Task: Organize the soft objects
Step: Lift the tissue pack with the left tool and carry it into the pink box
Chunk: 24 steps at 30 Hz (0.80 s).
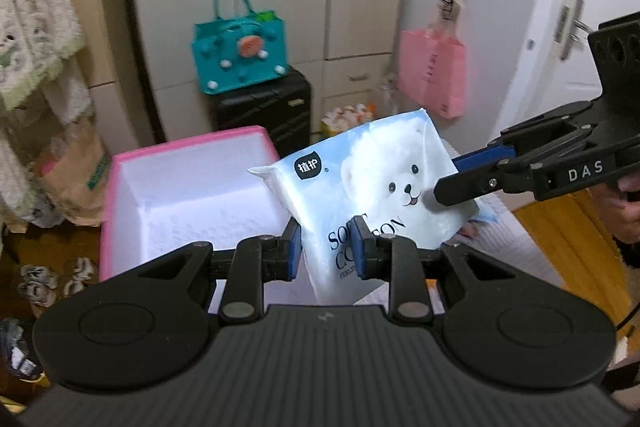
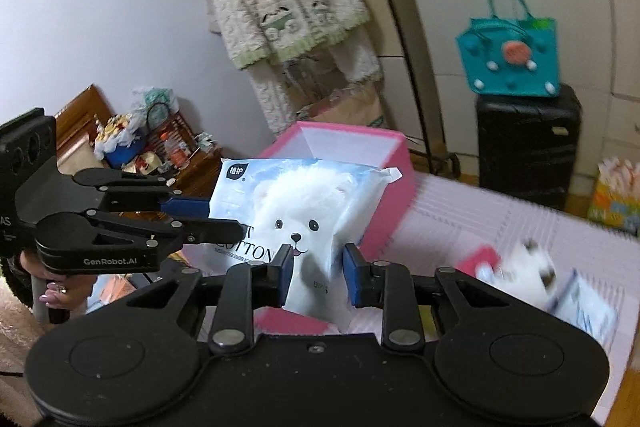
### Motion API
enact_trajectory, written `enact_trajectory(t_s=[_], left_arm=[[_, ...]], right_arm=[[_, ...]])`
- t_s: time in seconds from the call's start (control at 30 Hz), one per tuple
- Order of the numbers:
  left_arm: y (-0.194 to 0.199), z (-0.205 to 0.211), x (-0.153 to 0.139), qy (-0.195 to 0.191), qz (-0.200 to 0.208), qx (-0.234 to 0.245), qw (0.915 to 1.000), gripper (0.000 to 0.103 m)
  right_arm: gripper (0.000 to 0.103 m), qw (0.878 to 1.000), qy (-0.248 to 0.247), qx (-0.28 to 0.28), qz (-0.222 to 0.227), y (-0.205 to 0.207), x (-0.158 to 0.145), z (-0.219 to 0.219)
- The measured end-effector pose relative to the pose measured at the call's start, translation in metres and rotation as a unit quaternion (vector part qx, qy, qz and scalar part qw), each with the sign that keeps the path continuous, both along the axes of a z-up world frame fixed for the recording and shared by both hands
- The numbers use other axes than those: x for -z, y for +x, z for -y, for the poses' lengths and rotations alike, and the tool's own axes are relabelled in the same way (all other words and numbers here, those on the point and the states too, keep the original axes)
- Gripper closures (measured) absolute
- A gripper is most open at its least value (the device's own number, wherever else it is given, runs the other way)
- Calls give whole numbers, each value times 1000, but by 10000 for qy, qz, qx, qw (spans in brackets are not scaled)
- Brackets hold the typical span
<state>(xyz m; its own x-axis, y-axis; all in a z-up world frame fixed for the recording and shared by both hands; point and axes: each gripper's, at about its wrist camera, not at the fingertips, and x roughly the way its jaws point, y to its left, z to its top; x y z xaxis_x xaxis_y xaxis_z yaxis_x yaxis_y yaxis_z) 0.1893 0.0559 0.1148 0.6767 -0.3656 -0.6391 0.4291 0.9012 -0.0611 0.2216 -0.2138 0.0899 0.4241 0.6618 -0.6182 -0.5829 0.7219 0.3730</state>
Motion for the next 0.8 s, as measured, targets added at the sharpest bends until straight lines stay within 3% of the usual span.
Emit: enact_trajectory(t_s=[0.13, 0.47, 0.63, 0.73, 0.8], left_arm=[[29, -23, -4, 77, -58, -247, 9996, 79], [114, -69, 23, 205, -719, -821, 9938, 79], [152, -80, 29, 666, -750, -715, 9924, 79], [174, -91, 48, 438, -1173, -721, 9895, 79], [183, -92, 58, 491, -1277, -695, 9882, 79]], right_arm=[[81, 9995, -179, -213, -125, 31, -1, -28], [81, 9948, -788, -531, -371, 102, 24, -96], [79, 9905, -1157, -671, -308, 124, 37, -126], [79, 9909, -1138, -623, -352, 133, 50, -127], [79, 9901, -1152, -667, -447, 139, 58, -130]])
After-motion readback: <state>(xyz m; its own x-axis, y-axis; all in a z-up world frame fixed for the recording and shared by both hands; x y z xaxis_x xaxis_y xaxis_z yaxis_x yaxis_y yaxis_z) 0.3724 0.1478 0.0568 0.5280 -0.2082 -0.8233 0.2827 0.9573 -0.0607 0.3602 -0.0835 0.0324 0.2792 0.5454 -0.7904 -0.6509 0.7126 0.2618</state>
